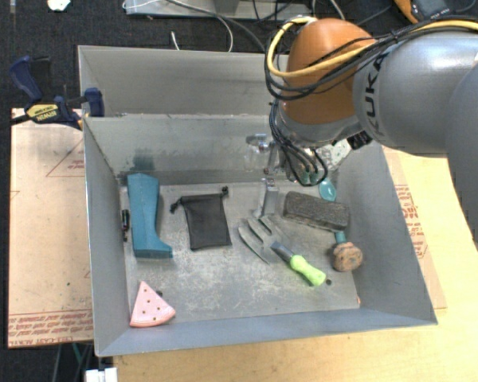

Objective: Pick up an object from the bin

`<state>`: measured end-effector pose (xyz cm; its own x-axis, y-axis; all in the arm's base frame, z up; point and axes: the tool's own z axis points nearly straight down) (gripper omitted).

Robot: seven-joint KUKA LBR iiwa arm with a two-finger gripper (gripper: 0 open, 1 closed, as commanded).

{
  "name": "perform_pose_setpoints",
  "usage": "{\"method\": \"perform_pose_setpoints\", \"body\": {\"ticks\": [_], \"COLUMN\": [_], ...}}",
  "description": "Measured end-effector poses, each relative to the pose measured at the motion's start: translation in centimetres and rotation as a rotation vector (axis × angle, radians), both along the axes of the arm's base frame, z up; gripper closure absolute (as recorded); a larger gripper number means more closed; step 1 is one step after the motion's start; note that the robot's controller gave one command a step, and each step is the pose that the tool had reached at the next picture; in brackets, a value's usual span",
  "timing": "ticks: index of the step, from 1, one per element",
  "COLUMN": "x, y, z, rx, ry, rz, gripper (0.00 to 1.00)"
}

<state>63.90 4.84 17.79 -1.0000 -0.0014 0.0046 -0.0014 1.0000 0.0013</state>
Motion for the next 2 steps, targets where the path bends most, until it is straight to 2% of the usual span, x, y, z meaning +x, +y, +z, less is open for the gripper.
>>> {"method": "perform_pose_setpoints", "body": {"ticks": [1,2], "x": [0.10,0.00], "y": [-0.02,0.69], "z": [0.51,1.00], "rx": [0.000,0.001], "ry": [-0.006,-0.006], "rz": [-0.001,0.098], "gripper": [0.00,0.00]}}
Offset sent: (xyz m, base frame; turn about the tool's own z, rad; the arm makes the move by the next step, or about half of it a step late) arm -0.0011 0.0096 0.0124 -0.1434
